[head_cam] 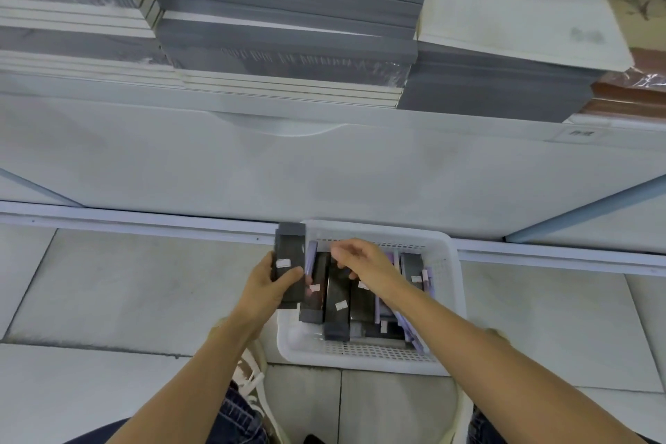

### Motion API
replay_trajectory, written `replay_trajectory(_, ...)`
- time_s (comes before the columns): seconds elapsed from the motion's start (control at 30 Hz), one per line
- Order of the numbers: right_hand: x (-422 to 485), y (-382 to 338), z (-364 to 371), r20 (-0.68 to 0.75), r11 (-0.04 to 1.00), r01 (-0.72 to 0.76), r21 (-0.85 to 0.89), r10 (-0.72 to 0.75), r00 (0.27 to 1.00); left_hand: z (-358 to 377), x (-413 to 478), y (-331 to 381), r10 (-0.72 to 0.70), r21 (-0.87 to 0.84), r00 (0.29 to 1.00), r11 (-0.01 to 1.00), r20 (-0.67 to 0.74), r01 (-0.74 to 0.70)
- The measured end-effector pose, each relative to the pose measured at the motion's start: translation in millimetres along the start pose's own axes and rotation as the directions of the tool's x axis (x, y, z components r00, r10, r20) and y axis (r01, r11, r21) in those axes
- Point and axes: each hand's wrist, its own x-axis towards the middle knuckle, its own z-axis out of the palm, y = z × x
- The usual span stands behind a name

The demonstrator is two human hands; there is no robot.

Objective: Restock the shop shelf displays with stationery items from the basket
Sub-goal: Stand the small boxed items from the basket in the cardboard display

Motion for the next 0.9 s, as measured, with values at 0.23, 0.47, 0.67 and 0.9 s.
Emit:
replay_trajectory(0.23, 8, 38, 13, -0.059, 0.858, 0.028, -0.513, -0.068, 0.996, -18, 5, -14, -0.048, -0.016, 0.993, 0.999, -0.106, 0.046)
replay_trajectory(0.47, 39, 15, 48, -0.119, 0.897, -0.019, -0.442, -0.038, 0.992, -17, 7, -21, -0.058, -0.004, 0.987, 0.998, -0.152, 0.058)
replay_trajectory(0.67, 52, 19, 73, -0.330, 0.895, -0.140, -0.424, -0.008, 0.944, -18, 8, -26, -0.054, -0.031, 0.985, 0.998, -0.162, 0.050)
replay_trajectory(0.9, 31, 2, 52, -0.226, 0.998, 0.060, 0.025, -0.052, 0.973, -13, 7, -17, -0.019, -0.065, 0.991, 0.998, -0.132, 0.011)
